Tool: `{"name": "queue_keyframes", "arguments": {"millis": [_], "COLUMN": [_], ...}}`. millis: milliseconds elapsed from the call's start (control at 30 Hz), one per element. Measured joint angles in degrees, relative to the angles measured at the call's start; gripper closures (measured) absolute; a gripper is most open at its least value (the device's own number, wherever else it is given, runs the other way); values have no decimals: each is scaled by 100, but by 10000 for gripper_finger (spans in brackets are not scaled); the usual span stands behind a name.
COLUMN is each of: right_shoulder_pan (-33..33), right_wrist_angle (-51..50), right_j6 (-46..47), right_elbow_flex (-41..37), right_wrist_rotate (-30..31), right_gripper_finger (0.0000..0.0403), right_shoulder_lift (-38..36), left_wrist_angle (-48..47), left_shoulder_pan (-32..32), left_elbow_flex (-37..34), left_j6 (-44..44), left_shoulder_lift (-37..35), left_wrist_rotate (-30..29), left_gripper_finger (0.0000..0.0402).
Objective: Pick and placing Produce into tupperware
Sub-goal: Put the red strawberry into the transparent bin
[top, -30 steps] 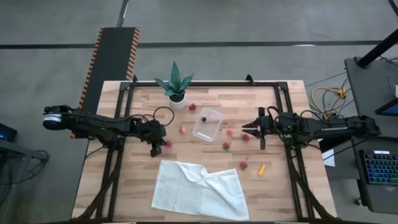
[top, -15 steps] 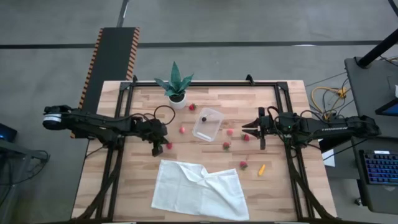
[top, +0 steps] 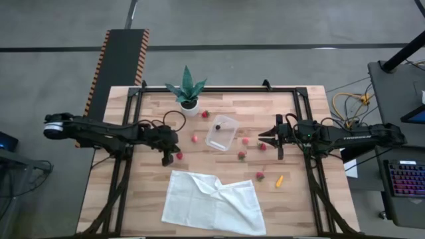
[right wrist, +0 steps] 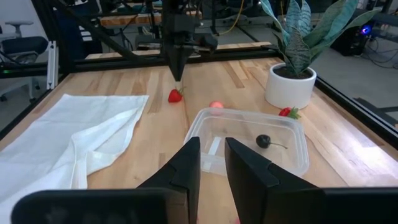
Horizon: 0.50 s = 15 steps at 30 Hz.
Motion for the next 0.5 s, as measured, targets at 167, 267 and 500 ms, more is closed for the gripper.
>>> {"name": "queue_keyframes", "arguments": {"millis": [167, 267, 500], "right_shoulder_pan": [1, 0, 2], "right_wrist_angle": [-1, 0, 0], "right_j6": [1, 2, 2], "right_elbow_flex": [0, 0, 0], "right_wrist_rotate": [-3, -3, -5], "right_gripper_finger": [328, 325, 330], "right_shoulder_lift": [-1, 0, 0], "left_wrist_angle": [-156, -182, -141], "left_shoulder_pan": [4, 13, 189], "left_elbow_flex": [-39, -98, -94], "left_j6": [41, -83, -584], "left_shoulder_lift": [-88, -88, -101], "left_wrist_rotate": [-143, -126, -64], "left_gripper_finger": [401, 402, 400]}}
